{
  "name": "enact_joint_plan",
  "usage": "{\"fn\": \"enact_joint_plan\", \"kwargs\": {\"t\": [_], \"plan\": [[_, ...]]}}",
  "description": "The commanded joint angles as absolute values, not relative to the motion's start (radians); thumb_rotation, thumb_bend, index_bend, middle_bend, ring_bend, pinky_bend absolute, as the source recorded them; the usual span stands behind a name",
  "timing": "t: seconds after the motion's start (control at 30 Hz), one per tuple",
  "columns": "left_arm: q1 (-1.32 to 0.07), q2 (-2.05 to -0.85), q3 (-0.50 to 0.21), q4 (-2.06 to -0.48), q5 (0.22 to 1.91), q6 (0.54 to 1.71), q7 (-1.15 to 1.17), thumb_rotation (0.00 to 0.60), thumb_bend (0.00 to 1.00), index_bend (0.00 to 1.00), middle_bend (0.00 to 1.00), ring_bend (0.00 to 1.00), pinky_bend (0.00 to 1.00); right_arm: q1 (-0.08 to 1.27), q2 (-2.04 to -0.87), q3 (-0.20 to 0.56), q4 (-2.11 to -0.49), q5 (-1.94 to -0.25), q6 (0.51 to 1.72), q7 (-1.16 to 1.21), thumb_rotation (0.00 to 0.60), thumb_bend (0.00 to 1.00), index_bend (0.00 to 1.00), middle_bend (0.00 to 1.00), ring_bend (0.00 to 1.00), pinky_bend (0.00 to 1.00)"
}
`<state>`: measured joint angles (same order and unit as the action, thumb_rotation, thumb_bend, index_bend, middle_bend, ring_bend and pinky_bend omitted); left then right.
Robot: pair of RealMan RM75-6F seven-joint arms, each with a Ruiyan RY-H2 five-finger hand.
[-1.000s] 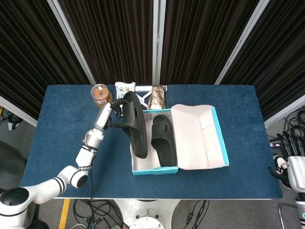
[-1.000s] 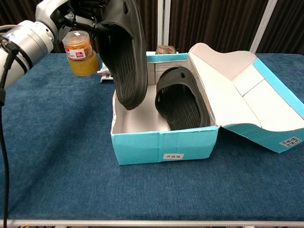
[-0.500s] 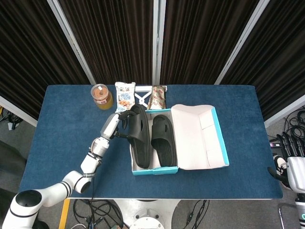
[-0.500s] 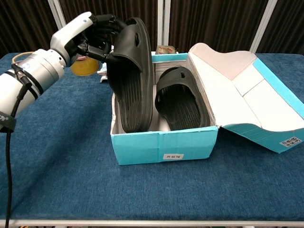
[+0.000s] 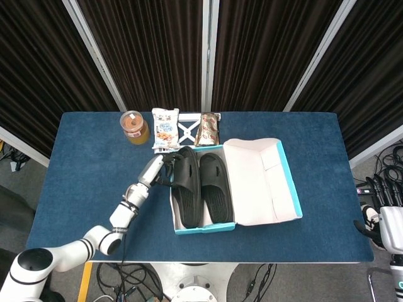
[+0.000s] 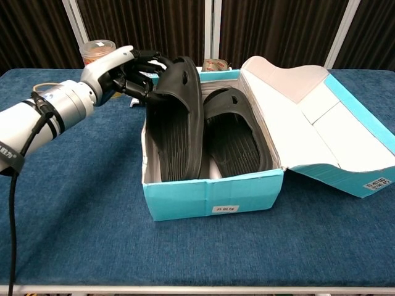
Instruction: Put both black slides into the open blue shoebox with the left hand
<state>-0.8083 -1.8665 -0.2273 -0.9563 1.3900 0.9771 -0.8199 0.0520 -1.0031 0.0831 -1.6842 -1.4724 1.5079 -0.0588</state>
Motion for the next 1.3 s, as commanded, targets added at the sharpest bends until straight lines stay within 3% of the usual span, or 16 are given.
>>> {"fn": "enact_joint_plan", "kwargs": {"t": [0.03, 0.37, 0.5, 0.57, 0.63, 0.67, 0.7, 0.8, 1.17, 1.3], "plan": [[-0.818, -1.856, -0.231, -0.975, 1.363, 0.931, -0.802, 0.600, 0.00, 0.40, 0.49, 0.73, 0.66, 0.052, -1.003, 0.083, -1.684, -1.473, 1.508, -0.059, 0.600, 0.04, 0.00, 0.03, 0.00, 0.00], [-0.829, -1.851, -0.233, -0.995, 1.295, 0.823, -0.696, 0.600, 0.00, 0.36, 0.48, 0.73, 0.62, 0.053, -1.003, 0.084, -1.681, -1.470, 1.504, -0.056, 0.600, 0.04, 0.00, 0.03, 0.00, 0.00], [-0.832, -1.836, -0.227, -1.021, 1.282, 0.790, -0.648, 0.600, 0.00, 0.31, 0.42, 0.69, 0.59, 0.053, -1.003, 0.084, -1.680, -1.470, 1.504, -0.054, 0.600, 0.05, 0.00, 0.03, 0.00, 0.00], [-0.831, -1.828, -0.223, -1.035, 1.291, 0.798, -0.623, 0.600, 0.00, 0.24, 0.31, 0.59, 0.56, 0.052, -1.003, 0.084, -1.680, -1.470, 1.505, -0.054, 0.600, 0.05, 0.00, 0.03, 0.00, 0.00], [-0.827, -1.826, -0.222, -1.044, 1.298, 0.818, -0.597, 0.600, 0.00, 0.19, 0.22, 0.44, 0.53, 0.051, -1.002, 0.084, -1.680, -1.470, 1.506, -0.055, 0.600, 0.05, 0.00, 0.03, 0.00, 0.00], [-0.825, -1.822, -0.219, -1.051, 1.304, 0.828, -0.580, 0.600, 0.00, 0.17, 0.18, 0.31, 0.51, 0.051, -1.002, 0.084, -1.680, -1.471, 1.507, -0.055, 0.600, 0.05, 0.00, 0.03, 0.00, 0.00], [-0.824, -1.819, -0.218, -1.055, 1.307, 0.835, -0.562, 0.600, 0.00, 0.16, 0.15, 0.20, 0.47, 0.051, -1.001, 0.084, -1.681, -1.471, 1.507, -0.054, 0.600, 0.05, 0.00, 0.03, 0.00, 0.00], [-0.822, -1.804, -0.215, -1.068, 1.318, 0.863, -0.492, 0.600, 0.00, 0.14, 0.12, 0.05, 0.37, 0.049, -1.000, 0.084, -1.682, -1.473, 1.510, -0.054, 0.600, 0.05, 0.00, 0.03, 0.00, 0.00], [-0.828, -1.545, -0.193, -1.330, 1.298, 0.790, -0.257, 0.600, 0.00, 0.14, 0.12, 0.03, 0.27, 0.044, -0.997, 0.081, -1.678, -1.479, 1.516, -0.044, 0.600, 0.05, 0.00, 0.03, 0.00, 0.00], [-0.829, -1.492, -0.206, -1.407, 1.273, 0.792, -0.211, 0.600, 0.00, 0.20, 0.14, 0.04, 0.26, 0.045, -0.999, 0.080, -1.676, -1.483, 1.515, -0.042, 0.600, 0.05, 0.00, 0.03, 0.00, 0.00]]}}
